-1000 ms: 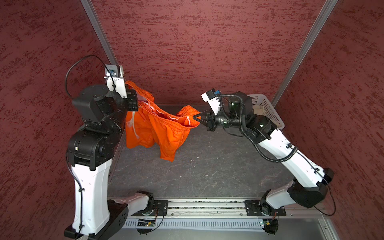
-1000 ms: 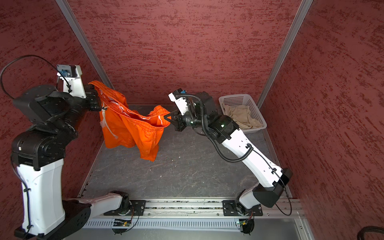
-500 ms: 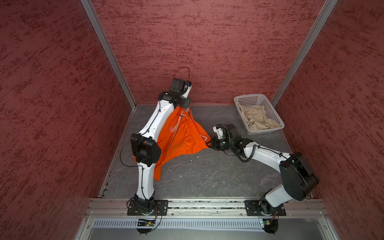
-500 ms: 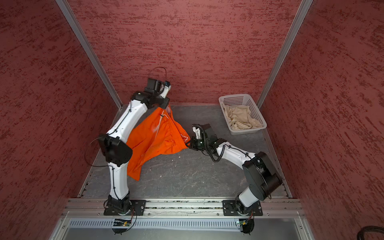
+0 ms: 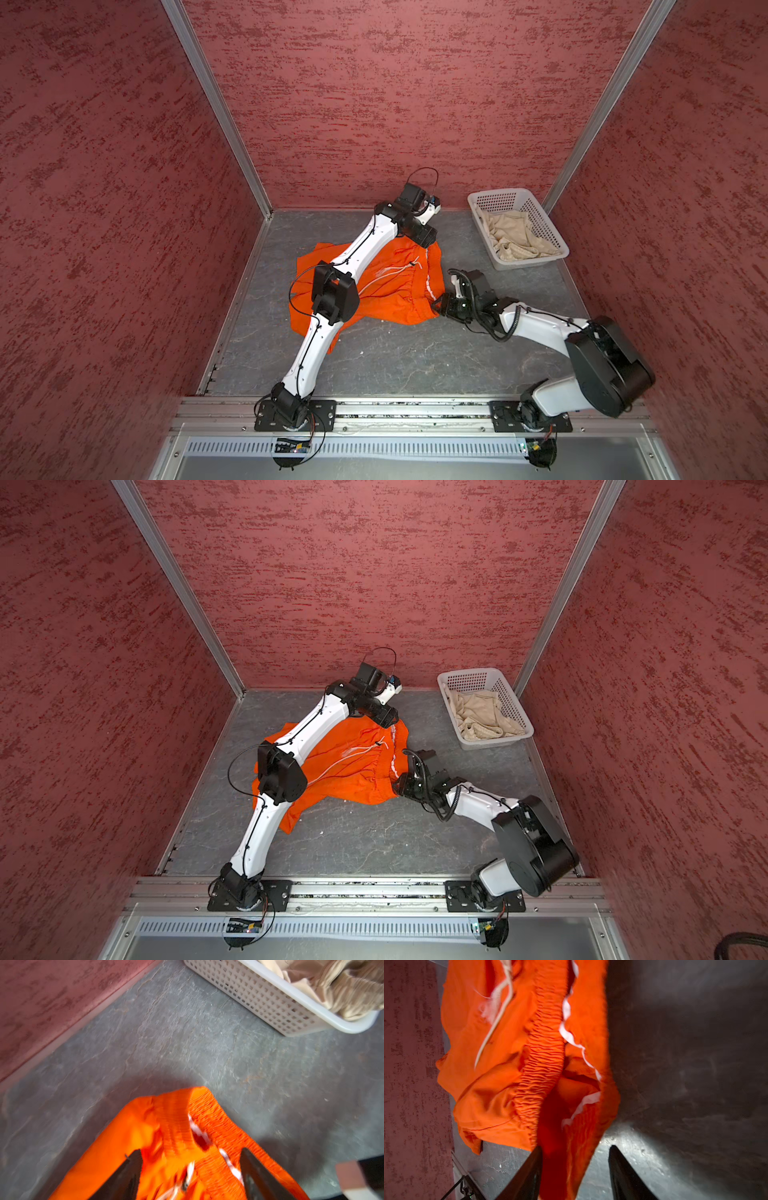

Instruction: Fold and stack the shorts

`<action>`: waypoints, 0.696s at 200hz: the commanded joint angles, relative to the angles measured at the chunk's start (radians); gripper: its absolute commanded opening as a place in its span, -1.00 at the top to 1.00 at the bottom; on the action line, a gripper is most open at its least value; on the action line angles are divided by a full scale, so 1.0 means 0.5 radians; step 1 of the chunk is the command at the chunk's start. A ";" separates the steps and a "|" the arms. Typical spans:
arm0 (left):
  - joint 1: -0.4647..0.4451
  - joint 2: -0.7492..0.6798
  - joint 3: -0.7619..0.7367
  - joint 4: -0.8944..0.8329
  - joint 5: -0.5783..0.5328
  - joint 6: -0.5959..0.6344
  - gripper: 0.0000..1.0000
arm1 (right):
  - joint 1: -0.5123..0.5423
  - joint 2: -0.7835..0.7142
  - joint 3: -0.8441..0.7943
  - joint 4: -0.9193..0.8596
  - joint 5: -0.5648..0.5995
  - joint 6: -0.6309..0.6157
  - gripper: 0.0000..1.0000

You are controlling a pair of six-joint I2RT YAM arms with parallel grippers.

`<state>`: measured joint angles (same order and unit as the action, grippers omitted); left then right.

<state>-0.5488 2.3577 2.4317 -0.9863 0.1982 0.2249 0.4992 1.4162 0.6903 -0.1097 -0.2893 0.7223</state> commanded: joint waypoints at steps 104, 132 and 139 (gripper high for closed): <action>0.300 -1.342 -2.216 0.685 0.792 0.402 -0.52 | -0.010 0.543 0.638 -0.414 -0.260 -0.685 -0.18; 0.297 -1.322 -2.328 0.753 0.842 0.431 -0.49 | -0.010 0.675 0.663 -0.328 -0.452 -0.638 -0.15; 0.292 -1.302 -2.329 0.734 0.843 0.460 -0.47 | -0.012 0.684 0.654 -0.293 -0.477 -0.632 -0.12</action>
<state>-0.4030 1.7000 1.2667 -0.6884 0.5518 0.4019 0.4980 1.7473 0.9905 -0.2989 -0.4324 0.4046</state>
